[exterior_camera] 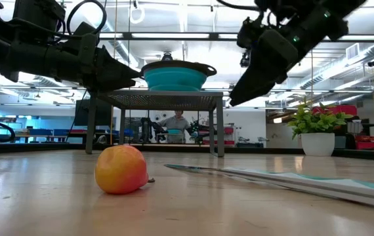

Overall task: Pick & Place Fruit
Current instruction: Put the brown kiwi into the blue strainer bowl on the shelf

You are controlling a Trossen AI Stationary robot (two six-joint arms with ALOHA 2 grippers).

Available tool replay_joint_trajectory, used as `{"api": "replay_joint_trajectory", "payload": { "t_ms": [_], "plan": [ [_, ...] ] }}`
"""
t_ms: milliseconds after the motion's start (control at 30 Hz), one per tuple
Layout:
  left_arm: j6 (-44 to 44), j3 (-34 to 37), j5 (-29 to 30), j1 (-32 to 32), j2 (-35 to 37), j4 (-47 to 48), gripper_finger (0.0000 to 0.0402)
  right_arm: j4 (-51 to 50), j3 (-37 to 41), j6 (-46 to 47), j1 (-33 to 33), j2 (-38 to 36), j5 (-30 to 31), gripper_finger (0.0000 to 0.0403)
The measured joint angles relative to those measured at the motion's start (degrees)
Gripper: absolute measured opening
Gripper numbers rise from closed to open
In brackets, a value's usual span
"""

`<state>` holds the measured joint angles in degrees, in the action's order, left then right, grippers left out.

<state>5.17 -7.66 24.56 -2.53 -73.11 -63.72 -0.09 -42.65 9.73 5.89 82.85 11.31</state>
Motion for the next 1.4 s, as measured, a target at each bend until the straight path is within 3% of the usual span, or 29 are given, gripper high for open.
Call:
{"api": "replay_joint_trajectory", "payload": {
  "t_ms": [367, 700, 933, 1400],
  "plan": [
    [-0.5, 0.0, 1.1, 0.0, 0.0, 1.5, 0.0267, 28.2, 13.1, -3.4, -0.2, 0.0, 3.4, 0.0316],
    [1.0, 0.0, 1.2, 0.0, 0.0, 1.4, 0.0267, 30.1, 14.9, -6.2, 0.5, 0.3, 2.1, 0.0316],
    [5.7, 0.0, -2.9, -0.6, 0.0, 2.8, 0.0267, 32.4, 14.9, -10.4, 0.5, 0.3, 2.0, 0.0316],
    [13.8, 0.0, 1.4, -8.0, 0.0, 4.8, 0.0267, 35.1, 14.9, -17.2, -1.8, 0.3, 0.2, 0.0316]
  ]
}}
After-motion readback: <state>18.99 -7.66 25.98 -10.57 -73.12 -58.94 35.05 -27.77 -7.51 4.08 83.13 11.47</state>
